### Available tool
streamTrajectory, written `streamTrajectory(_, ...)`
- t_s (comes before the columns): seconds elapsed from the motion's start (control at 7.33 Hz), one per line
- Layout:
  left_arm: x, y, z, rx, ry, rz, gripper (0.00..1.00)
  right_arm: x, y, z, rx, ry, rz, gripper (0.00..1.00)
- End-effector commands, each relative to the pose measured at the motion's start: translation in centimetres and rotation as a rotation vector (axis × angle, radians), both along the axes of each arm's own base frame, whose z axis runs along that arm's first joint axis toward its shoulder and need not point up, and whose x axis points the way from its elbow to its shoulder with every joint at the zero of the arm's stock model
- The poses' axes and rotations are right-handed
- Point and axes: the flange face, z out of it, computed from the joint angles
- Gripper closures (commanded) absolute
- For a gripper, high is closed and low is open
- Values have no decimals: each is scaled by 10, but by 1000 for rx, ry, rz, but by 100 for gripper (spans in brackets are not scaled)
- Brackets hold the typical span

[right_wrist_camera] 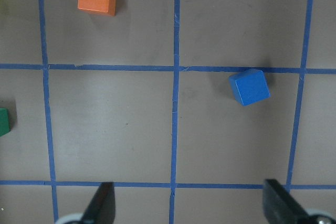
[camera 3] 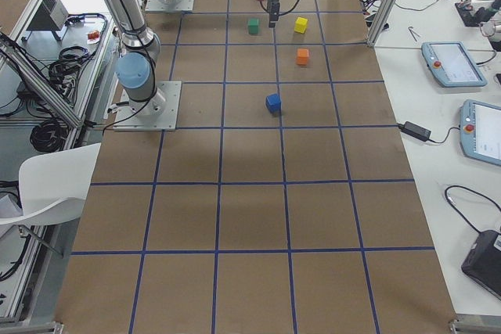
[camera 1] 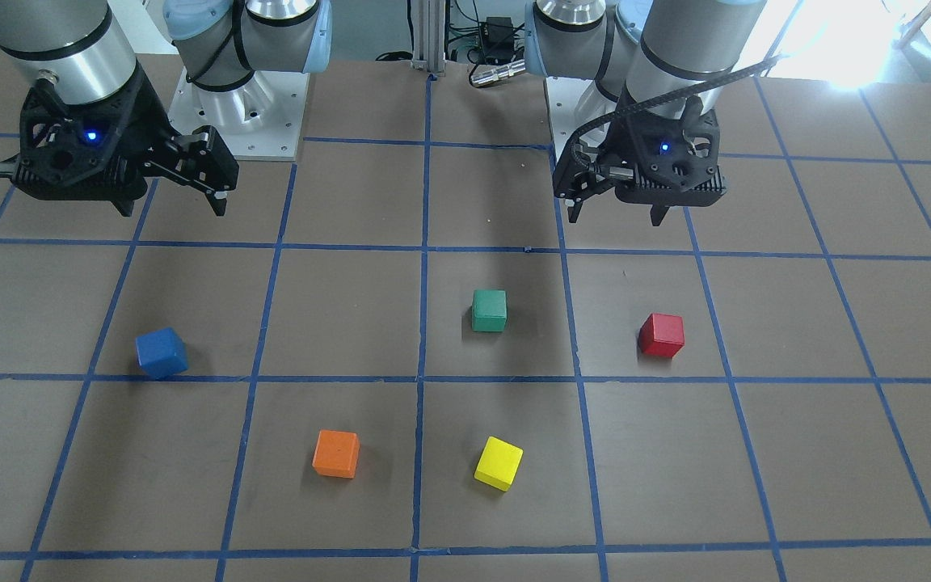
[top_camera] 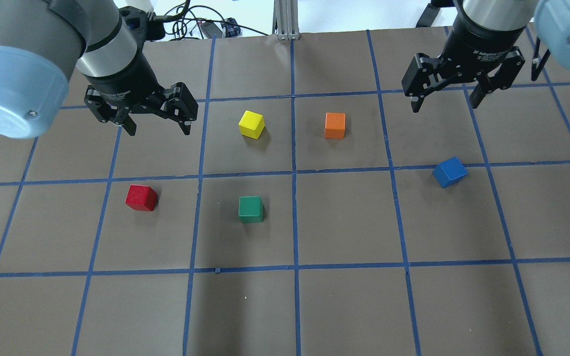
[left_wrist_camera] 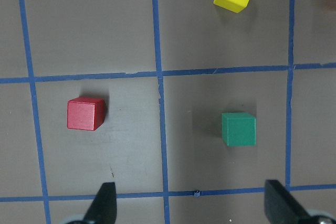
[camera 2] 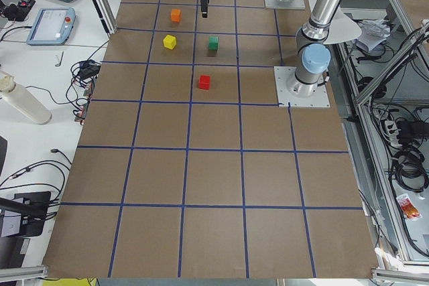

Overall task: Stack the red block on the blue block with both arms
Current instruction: 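Move the left gripper down toward the red cube nearer the robot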

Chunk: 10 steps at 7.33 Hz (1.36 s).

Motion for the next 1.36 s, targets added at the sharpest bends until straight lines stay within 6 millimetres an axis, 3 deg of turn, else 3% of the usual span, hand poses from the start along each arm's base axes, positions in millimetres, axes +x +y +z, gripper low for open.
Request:
streamTrajectory(0.0,6,0,2,-2,-1,-51,0,0,0,-1,3,3,2,0)
streamTrajectory(0.14,14,-2,3,-3,-6,-80,0,1,1,-3,6,1,2,0)
streamTrajectory(0.27,44,-15,-13,31,-4,-70,0,2,1,-4,8,0,4,0)
streamTrajectory(0.55,118,-9,-45,85,21,-112,0,2,1,-3,6,0,4,0)
streamTrajectory(0.68,137,-6,-67,103,31,-114,0,2,0,-5,10,0,4,0)
streamTrajectory(0.82,149,-1,-95,88,28,-121,0,2,0,-7,14,0,4,0)
streamTrajectory(0.95,153,-2,-139,48,14,-129,0,2,-1,-7,14,1,4,0)
streamTrajectory(1.23,153,18,-213,31,-17,-183,0,2,-2,-7,11,3,4,0)
